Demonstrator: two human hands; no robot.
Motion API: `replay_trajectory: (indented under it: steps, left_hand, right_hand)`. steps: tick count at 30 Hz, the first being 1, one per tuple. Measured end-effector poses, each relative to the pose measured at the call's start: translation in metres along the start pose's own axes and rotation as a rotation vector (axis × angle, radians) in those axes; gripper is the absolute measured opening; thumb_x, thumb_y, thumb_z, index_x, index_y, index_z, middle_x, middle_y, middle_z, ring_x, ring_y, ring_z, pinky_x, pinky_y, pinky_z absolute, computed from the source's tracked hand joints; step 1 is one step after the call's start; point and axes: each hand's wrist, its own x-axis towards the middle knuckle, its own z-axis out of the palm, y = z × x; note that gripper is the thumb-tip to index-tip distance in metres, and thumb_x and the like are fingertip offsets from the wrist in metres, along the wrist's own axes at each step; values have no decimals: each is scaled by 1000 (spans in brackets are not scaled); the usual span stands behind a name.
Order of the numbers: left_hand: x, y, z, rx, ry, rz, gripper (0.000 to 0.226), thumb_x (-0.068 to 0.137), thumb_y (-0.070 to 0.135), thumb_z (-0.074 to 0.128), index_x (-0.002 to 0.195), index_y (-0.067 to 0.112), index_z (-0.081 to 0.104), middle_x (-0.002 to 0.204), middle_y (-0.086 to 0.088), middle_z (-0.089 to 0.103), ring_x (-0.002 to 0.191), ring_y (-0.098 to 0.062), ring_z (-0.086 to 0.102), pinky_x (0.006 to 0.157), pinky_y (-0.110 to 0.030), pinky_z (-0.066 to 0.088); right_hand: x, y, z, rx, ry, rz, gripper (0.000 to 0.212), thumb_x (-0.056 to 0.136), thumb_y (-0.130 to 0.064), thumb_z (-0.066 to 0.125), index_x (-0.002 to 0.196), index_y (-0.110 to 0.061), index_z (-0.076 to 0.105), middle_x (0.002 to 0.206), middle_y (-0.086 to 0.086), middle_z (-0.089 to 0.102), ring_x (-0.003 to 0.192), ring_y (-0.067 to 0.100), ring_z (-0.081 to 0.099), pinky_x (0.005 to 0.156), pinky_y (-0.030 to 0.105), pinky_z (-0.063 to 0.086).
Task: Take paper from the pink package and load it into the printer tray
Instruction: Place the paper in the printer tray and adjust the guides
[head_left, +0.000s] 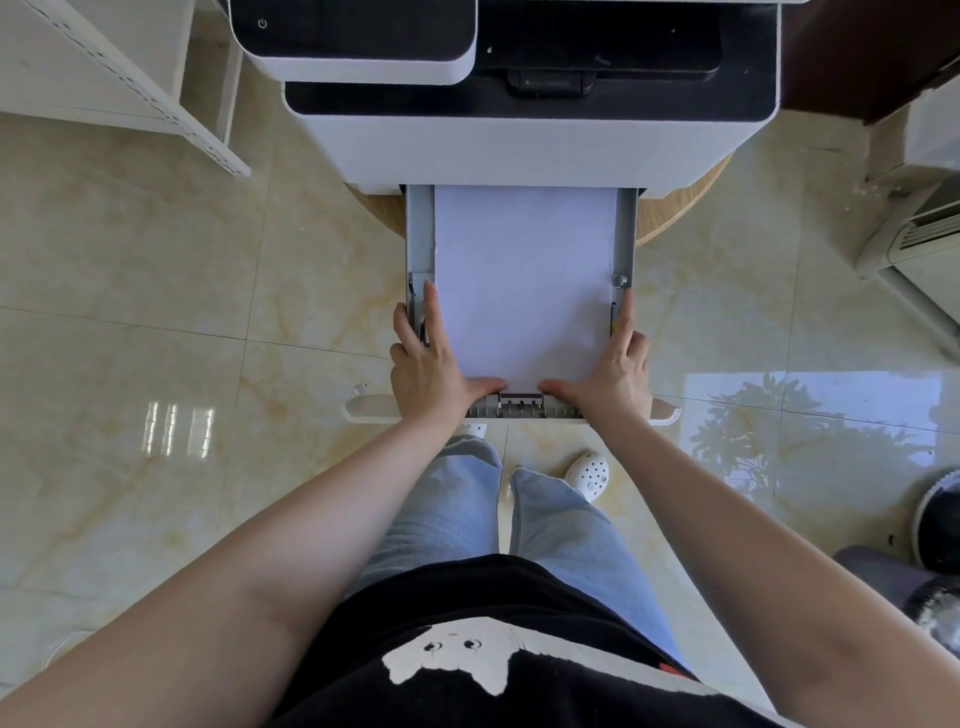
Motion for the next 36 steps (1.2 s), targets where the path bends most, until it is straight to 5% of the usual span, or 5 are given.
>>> replay_trajectory:
  steps: [15, 20, 25, 32, 36]
  left_hand:
    - [1, -7, 4, -101, 15, 21, 137, 46, 55, 87, 150, 28, 1, 151, -17, 20, 120, -38, 50, 80, -44, 56]
    - [-2, -22, -3, -201, 0, 83, 131, 53, 43, 88, 151, 24, 3, 147, -18, 22, 109, -33, 57, 64, -41, 58]
    - [1, -26, -7, -148, -49, 80, 140, 48, 44, 90, 151, 23, -2, 139, -17, 34, 111, -30, 54, 72, -41, 55]
    - [9, -18, -9, -304, -57, -39, 141, 51, 49, 88, 149, 28, -11, 142, -17, 40, 116, -34, 55, 79, -43, 53]
    - [31, 1, -11, -511, -86, -333, 125, 62, 59, 78, 148, 26, -7, 148, -13, 43, 119, -34, 58, 89, -46, 51]
  right_hand:
    - [-2, 5, 2, 57, 38, -8, 142, 47, -38, 90, 146, -41, -11, 139, 8, 37, 130, 31, 42, 100, 45, 41]
    - [-7, 14, -7, 237, 20, -47, 126, 56, -28, 89, 149, -34, 3, 148, 4, 30, 133, 26, 38, 95, 43, 42]
    - [-9, 8, -9, 119, -25, -18, 137, 53, -31, 91, 148, -38, -7, 141, 9, 34, 128, 30, 44, 89, 44, 46]
    - [3, 3, -13, 164, -53, 19, 135, 56, -40, 87, 148, -37, -12, 158, 2, 18, 140, 25, 33, 95, 44, 45]
    - [25, -14, -15, 296, -29, 166, 118, 65, -55, 78, 148, -31, -3, 160, 1, 21, 135, 30, 41, 93, 45, 44]
